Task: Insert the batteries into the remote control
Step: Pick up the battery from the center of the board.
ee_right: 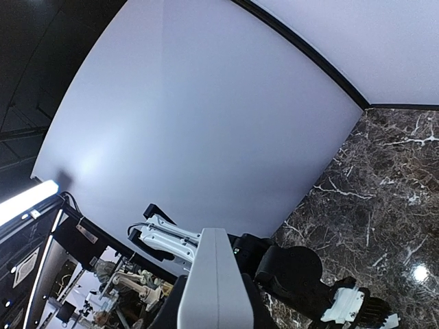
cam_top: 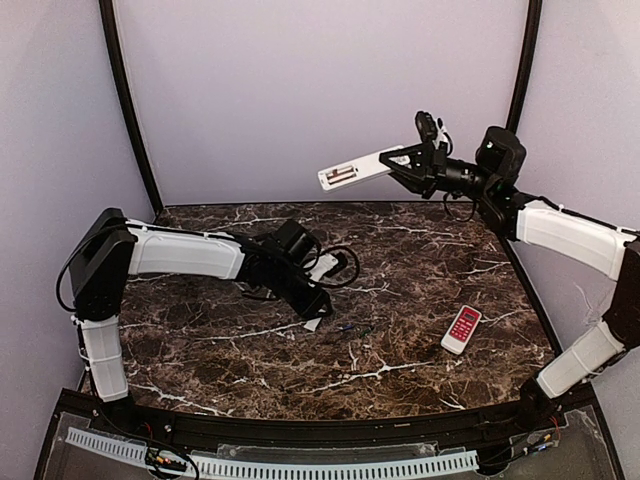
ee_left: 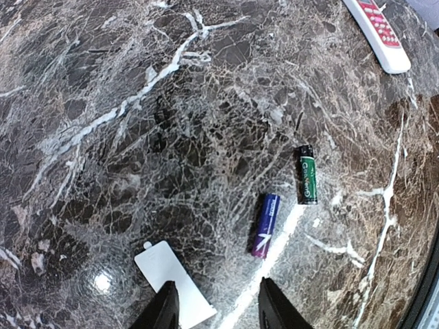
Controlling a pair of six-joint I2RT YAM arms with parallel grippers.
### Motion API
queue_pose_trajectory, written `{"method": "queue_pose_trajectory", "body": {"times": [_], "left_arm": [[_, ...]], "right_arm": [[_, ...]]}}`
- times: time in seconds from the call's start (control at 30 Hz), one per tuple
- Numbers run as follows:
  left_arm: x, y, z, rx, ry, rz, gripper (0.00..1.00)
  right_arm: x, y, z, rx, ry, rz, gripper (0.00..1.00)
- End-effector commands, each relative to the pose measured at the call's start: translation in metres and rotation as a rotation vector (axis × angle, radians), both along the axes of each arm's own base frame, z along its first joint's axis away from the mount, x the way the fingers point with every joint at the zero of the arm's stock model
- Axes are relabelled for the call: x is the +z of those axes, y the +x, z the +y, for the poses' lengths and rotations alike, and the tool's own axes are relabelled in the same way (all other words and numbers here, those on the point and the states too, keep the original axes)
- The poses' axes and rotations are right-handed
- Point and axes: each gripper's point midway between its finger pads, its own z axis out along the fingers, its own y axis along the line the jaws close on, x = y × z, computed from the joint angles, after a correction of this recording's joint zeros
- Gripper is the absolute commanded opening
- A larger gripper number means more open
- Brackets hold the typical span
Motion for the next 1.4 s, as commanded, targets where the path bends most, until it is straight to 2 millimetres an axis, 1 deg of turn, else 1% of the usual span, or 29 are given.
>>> {"method": "queue_pose_trajectory", "body": {"times": [0.0,0.03,0.07,0.17,0.2,0.27,0.4,0.53,0.83,1.1,1.37], "left_arm": [[-0.005,-0.005,0.002,-0.064,0.09,-0.032,0.39],[-0.008,-0.005,0.001,-0.071,0.099,-0.029,0.39],[-0.007,-0.007,-0.002,-0.091,0.102,-0.037,0.39],[-0.012,-0.011,-0.008,-0.128,0.117,-0.043,0.38],[-0.011,-0.013,-0.011,-0.143,0.115,-0.05,0.38],[-0.013,-0.015,-0.015,-0.162,0.116,-0.052,0.38],[-0.019,-0.018,-0.022,-0.2,0.132,-0.061,0.38],[-0.032,-0.017,-0.027,-0.227,0.178,-0.076,0.38],[-0.045,-0.021,-0.032,-0.269,0.231,-0.089,0.37],[-0.049,-0.02,-0.031,-0.265,0.242,-0.089,0.3],[-0.048,-0.018,-0.034,-0.26,0.232,-0.098,0.21]], "right_arm": [[0.008,-0.004,-0.023,-0.047,-0.002,-0.079,0.0],[0.001,-0.003,-0.028,-0.06,-0.014,-0.079,0.0],[-0.005,-0.001,-0.034,-0.077,-0.03,-0.078,0.0],[-0.028,0.006,-0.046,-0.134,-0.127,-0.078,0.0],[-0.035,0.007,-0.05,-0.153,-0.156,-0.079,0.0],[-0.043,0.009,-0.059,-0.199,-0.195,-0.094,0.0],[-0.063,0.008,-0.074,-0.22,-0.229,-0.084,0.0],[-0.075,0.006,-0.081,-0.22,-0.244,-0.089,0.0],[-0.079,0.005,-0.087,-0.209,-0.247,-0.114,0.0],[-0.083,0.007,-0.09,-0.207,-0.245,-0.1,0.0],[-0.095,0.008,-0.092,-0.207,-0.253,-0.078,0.0]]}}
